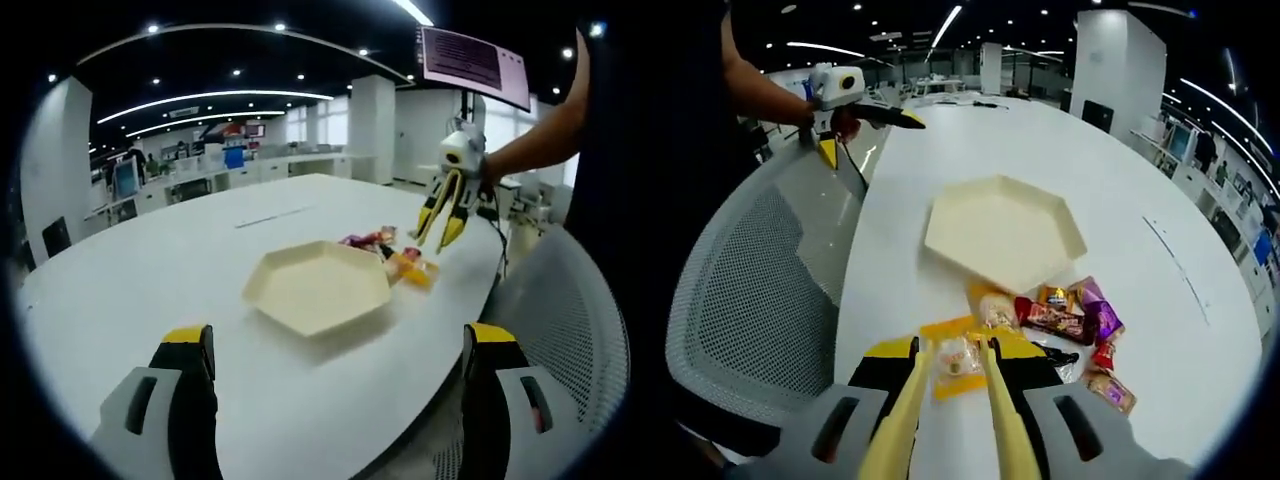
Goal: Place the target food into the container with the food tongs after gripping and lifting it, then release it inside without dropping or visibly crushing the food.
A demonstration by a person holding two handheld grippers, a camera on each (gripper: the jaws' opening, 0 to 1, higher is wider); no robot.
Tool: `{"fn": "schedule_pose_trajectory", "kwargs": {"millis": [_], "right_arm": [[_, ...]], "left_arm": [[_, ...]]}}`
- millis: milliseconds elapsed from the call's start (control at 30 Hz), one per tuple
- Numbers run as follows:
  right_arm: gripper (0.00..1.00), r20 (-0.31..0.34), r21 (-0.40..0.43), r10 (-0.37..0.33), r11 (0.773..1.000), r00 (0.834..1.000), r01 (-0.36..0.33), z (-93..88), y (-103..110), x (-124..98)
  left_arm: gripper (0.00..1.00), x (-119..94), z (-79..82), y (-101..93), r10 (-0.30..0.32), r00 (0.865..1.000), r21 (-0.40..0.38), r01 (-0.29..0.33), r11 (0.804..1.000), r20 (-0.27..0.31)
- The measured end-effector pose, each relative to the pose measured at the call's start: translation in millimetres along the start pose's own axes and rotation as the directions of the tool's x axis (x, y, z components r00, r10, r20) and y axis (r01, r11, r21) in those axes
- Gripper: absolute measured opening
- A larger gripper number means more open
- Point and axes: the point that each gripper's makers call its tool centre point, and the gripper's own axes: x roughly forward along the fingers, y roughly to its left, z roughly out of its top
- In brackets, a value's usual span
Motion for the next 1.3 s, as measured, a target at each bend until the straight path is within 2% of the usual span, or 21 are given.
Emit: {"fn": "schedule_pose_trajectory", "kwargs": {"millis": [167,500,767,1067,1200,1300], "right_arm": [[0.28,-0.026,-0.028,-0.001,1.0,1.0,0.0,-6.3,-1.6,7.0],[0.28,-0.051,-0.047,0.022,0.999,0.998,-0.024,-12.0,-0.6,19.3],[0.29,-0.08,-0.059,0.037,0.997,0.996,-0.042,-19.6,3.5,27.4],[0.29,-0.11,-0.09,0.043,0.995,0.993,-0.053,-20.7,6.2,31.9],[0.29,-0.133,-0.14,0.046,0.988,0.99,-0.065,-20.7,9.3,37.0],[0.29,-0.138,-0.134,0.051,0.989,0.989,-0.069,-21.4,8.8,36.6]], "left_arm": [[1.0,0.4,-2.2,0.3,-0.001,1.0,-0.013,0.001,1.0,-0.011],[0.99,-1.5,2.1,7.6,0.028,1.0,-0.023,-0.028,0.999,0.013],[0.99,-1.8,1.8,7.6,0.031,0.999,-0.02,-0.031,0.999,0.011],[0.98,-2.5,3.1,9.8,0.042,0.999,-0.015,-0.042,0.999,0.016],[0.98,-2.0,1.9,9.3,0.041,0.999,-0.018,-0.041,0.999,0.008],[0.98,-2.2,2.4,8.3,0.039,0.999,-0.015,-0.039,0.999,0.008]]}}
